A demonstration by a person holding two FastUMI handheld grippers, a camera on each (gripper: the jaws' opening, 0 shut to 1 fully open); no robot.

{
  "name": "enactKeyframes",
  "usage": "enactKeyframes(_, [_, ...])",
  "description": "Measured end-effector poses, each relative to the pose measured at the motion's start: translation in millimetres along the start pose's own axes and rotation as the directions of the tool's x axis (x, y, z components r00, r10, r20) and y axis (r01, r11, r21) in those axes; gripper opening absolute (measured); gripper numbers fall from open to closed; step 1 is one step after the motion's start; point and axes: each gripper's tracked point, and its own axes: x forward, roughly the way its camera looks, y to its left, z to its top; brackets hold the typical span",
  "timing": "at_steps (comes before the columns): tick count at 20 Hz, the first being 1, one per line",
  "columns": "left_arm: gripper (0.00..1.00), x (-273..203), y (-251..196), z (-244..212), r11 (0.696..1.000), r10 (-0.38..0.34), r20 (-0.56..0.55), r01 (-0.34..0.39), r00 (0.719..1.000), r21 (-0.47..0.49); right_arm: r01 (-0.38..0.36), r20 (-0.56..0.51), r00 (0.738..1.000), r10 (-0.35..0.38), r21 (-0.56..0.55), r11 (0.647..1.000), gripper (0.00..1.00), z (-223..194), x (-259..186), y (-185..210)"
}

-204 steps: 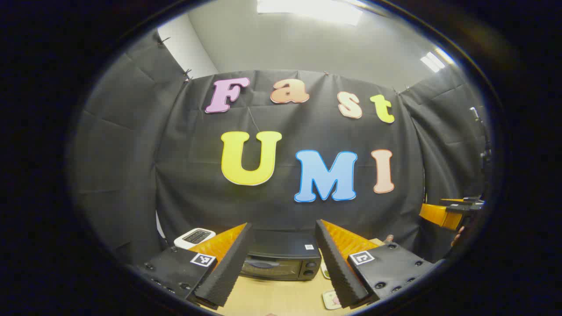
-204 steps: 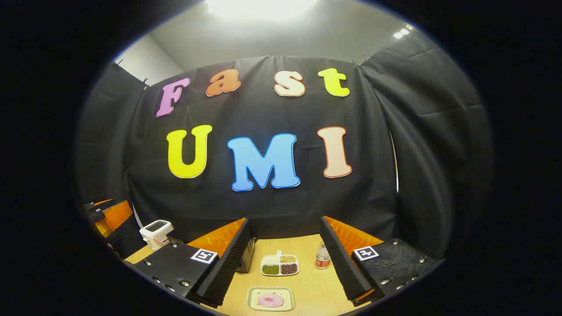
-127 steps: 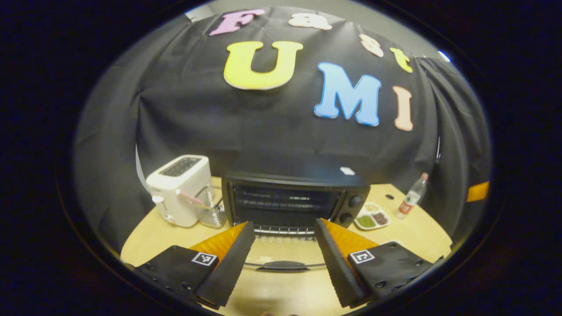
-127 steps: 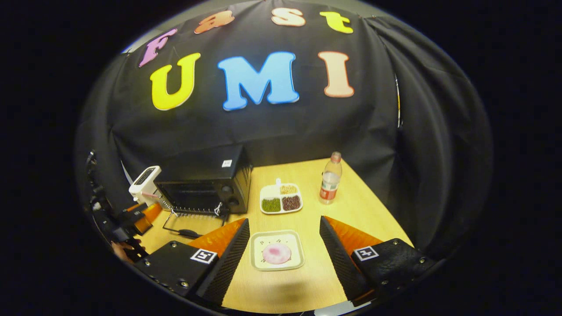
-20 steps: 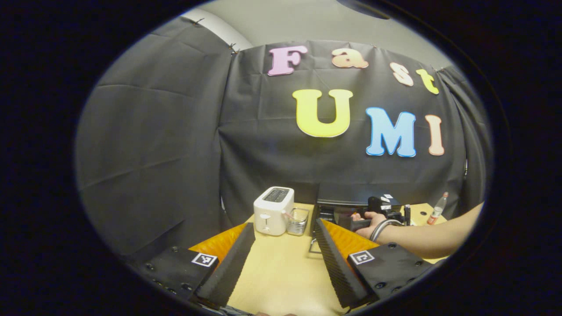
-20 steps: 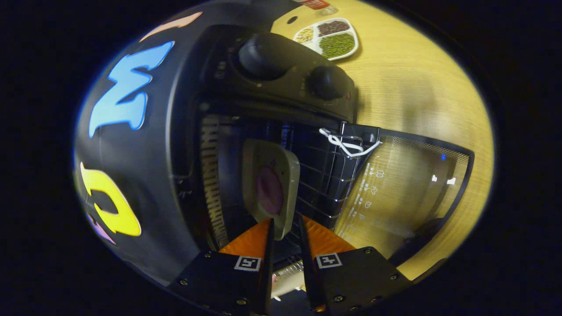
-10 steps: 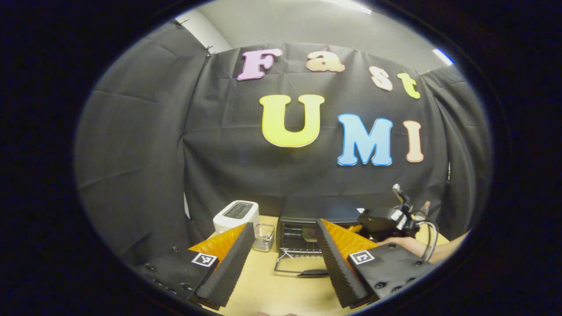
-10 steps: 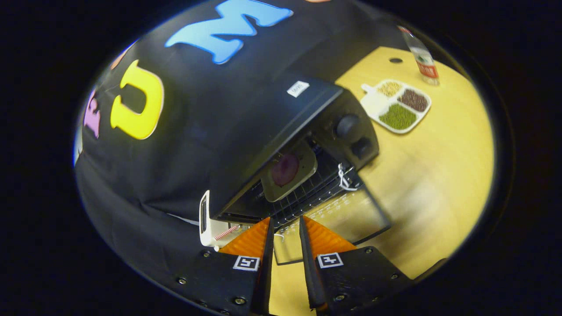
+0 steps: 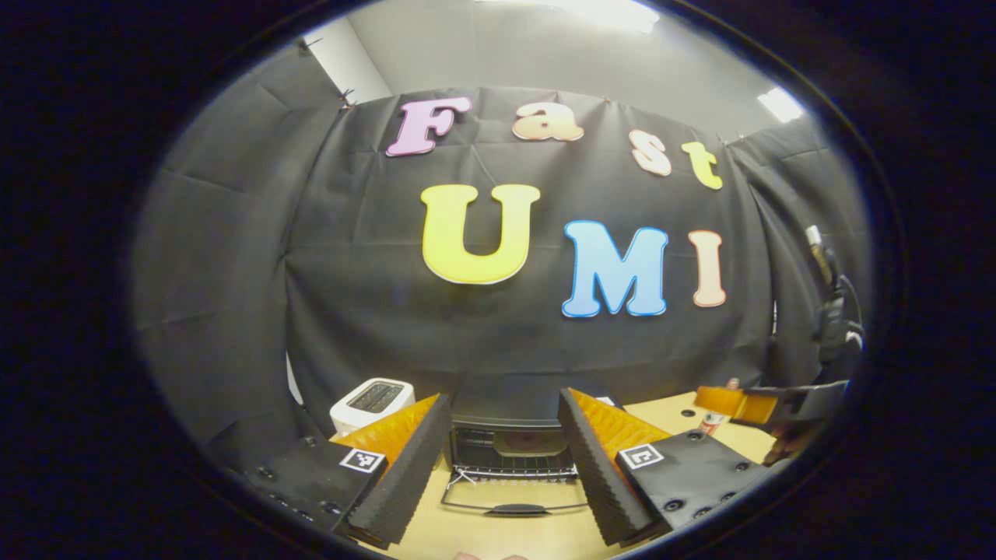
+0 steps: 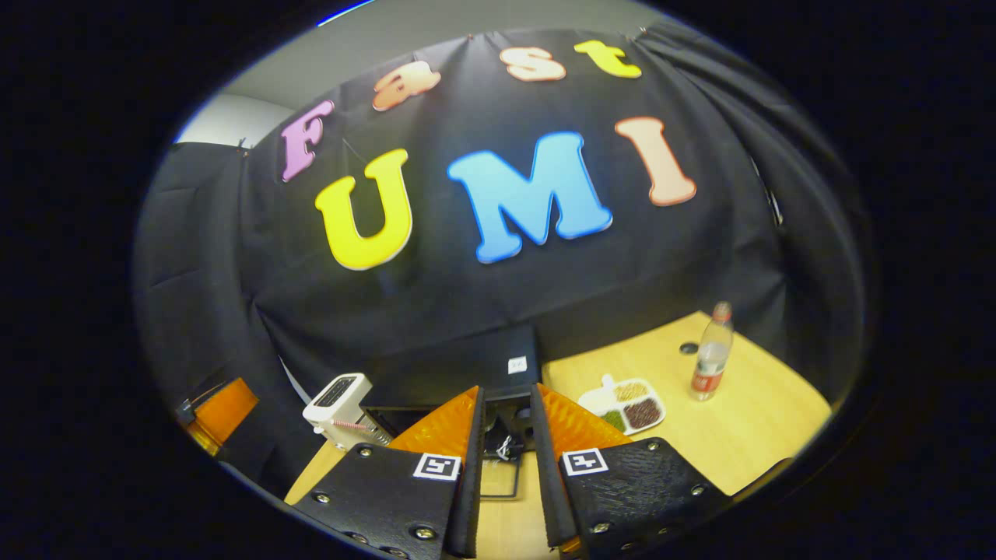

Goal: Open the electric oven with the left hand, put the food in, and close the electric oven.

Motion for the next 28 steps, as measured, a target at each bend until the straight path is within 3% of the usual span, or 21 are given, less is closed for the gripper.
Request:
enactKeyframes(1, [0.94,-3,-3,2,1.000,0.002,0.009,-0.002,1.000,0.009,0.007,0.066,0.998,-0.005,-0.036,0.999,0.33,22,-18,-7])
enactKeyframes(2, [0.97,-4,-8,4,1.000,-0.003,0.019,0.002,1.000,0.015,0.026,0.137,0.990,-0.017,-0.066,0.997,0.33,41,-33,-16])
enactKeyframes(5, [0.96,-5,-21,0,1.000,-0.019,0.008,0.018,1.000,0.022,0.041,0.170,0.985,-0.016,-0.145,0.989,0.85,48,-55,-26])
enactKeyframes(9, [0.91,9,-31,-39,0.996,-0.043,-0.086,0.050,0.995,0.079,0.056,0.093,0.995,-0.047,-0.096,0.994,0.88,32,-49,-38])
enactKeyframes(10, [0.97,15,-38,-53,0.995,-0.059,-0.130,0.068,0.990,0.070,0.064,0.089,0.994,-0.056,-0.088,0.994,0.88,32,-47,-42])
enactKeyframes(13, [0.97,26,-40,-104,0.996,-0.049,-0.297,0.067,0.954,0.050,0.071,0.086,0.994,-0.064,-0.089,0.993,0.88,36,-42,-51])
enactKeyframes(16, [0.91,35,-37,-161,0.994,-0.029,-0.489,0.077,0.872,0.079,0.065,0.060,0.996,-0.061,-0.076,0.995,0.88,32,-38,-59])
enactKeyframes(17, [0.97,34,-45,-182,0.993,-0.051,-0.572,0.102,0.819,0.056,0.059,0.044,0.997,-0.056,-0.076,0.995,0.88,29,-37,-62])
enactKeyframes(19, [0.91,30,-47,-212,0.995,-0.049,-0.660,0.098,0.749,0.037,0.066,0.029,0.998,-0.063,-0.085,0.994,0.88,29,-36,-75])
enactKeyframes(20, [0.98,32,-45,-223,0.995,-0.034,-0.683,0.087,0.729,0.044,0.072,0.026,0.997,-0.070,-0.087,0.994,0.88,29,-36,-82])
enactKeyframes(21, [0.98,34,-42,-241,0.995,-0.037,-0.717,0.091,0.696,0.037,0.081,0.022,0.997,-0.080,-0.087,0.993,0.88,29,-34,-87])
enactKeyframes(24, [0.94,33,-42,-293,0.994,-0.050,-0.819,0.106,0.572,0.014,0.101,-0.001,0.995,-0.101,-0.071,0.992,0.89,26,-29,-101])
enactKeyframes(26, [0.93,35,-40,-316,0.994,-0.037,-0.856,0.106,0.515,0.021,0.120,-0.004,0.993,-0.121,-0.073,0.990,0.89,27,-29,-112])
enactKeyframes(28, [0.94,39,-42,-334,0.994,-0.042,-0.875,0.112,0.482,0.014,0.134,0.001,0.991,-0.134,-0.076,0.988,0.89,30,-28,-119])
